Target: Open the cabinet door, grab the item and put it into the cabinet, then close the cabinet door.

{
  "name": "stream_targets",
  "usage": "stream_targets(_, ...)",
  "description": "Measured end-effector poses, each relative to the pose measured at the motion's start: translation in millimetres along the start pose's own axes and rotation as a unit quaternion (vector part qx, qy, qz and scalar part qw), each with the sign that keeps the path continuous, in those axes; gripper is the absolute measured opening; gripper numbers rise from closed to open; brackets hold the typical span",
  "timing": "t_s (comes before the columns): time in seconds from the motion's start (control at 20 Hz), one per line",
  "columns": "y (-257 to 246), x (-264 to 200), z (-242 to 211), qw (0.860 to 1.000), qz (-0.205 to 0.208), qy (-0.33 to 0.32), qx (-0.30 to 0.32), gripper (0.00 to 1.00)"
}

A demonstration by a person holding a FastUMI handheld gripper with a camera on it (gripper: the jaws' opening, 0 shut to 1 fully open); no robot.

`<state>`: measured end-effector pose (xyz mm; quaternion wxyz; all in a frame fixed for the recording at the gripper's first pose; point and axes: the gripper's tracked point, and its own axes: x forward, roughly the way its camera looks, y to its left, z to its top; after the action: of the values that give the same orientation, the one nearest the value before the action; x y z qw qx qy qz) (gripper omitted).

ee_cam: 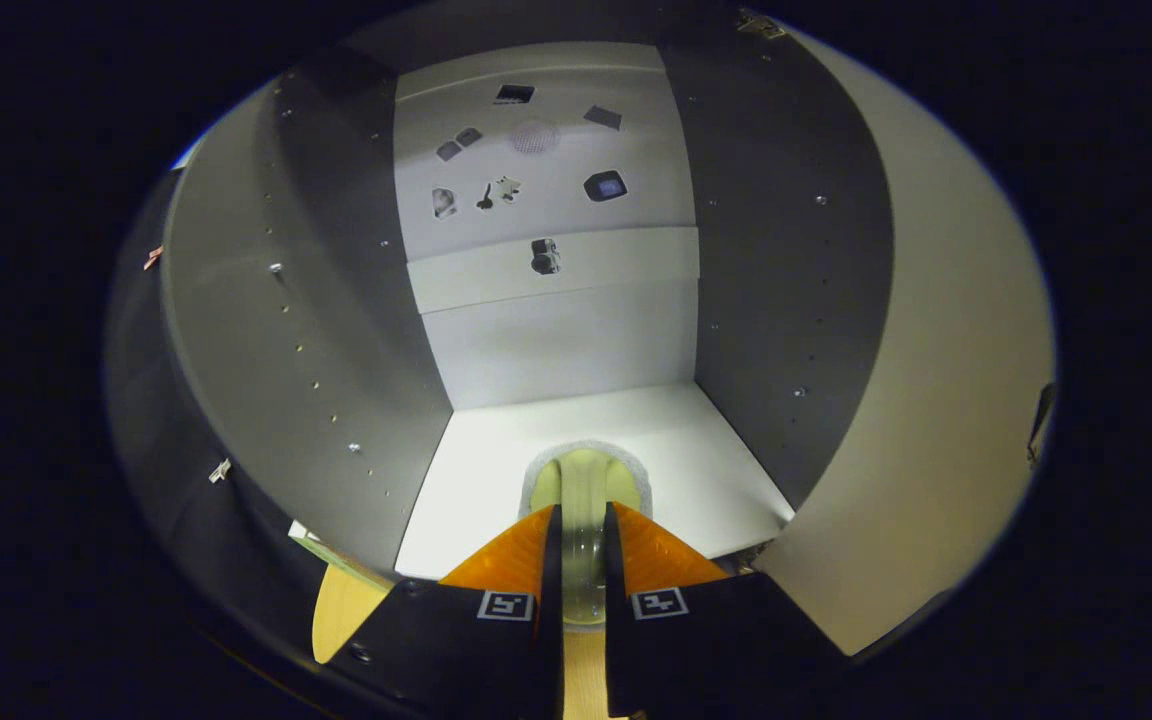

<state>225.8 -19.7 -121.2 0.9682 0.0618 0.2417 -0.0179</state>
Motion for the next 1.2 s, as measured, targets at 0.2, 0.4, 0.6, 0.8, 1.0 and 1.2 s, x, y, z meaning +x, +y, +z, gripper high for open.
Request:
stream_targets(0.2, 0, 38, 5, 1.0, -0.014, 0.0, 0.006, 0.21)
stream_targets(0.4, 3, 67, -2, 1.0, -0.015, 0.013, 0.006, 0.21)
stream_targets(0.6, 3, 88, -9, 0.999, -0.02, 0.021, 0.013, 0.21)
stream_targets(0.8, -4, 100, -10, 0.999, -0.028, 0.025, 0.023, 0.23)
stream_targets(1.0, -1, 102, -10, 0.999, -0.022, 0.026, 0.029, 0.37)
stream_targets(1.2, -2, 95, -8, 1.0, -0.024, 0.016, 0.011, 0.74)
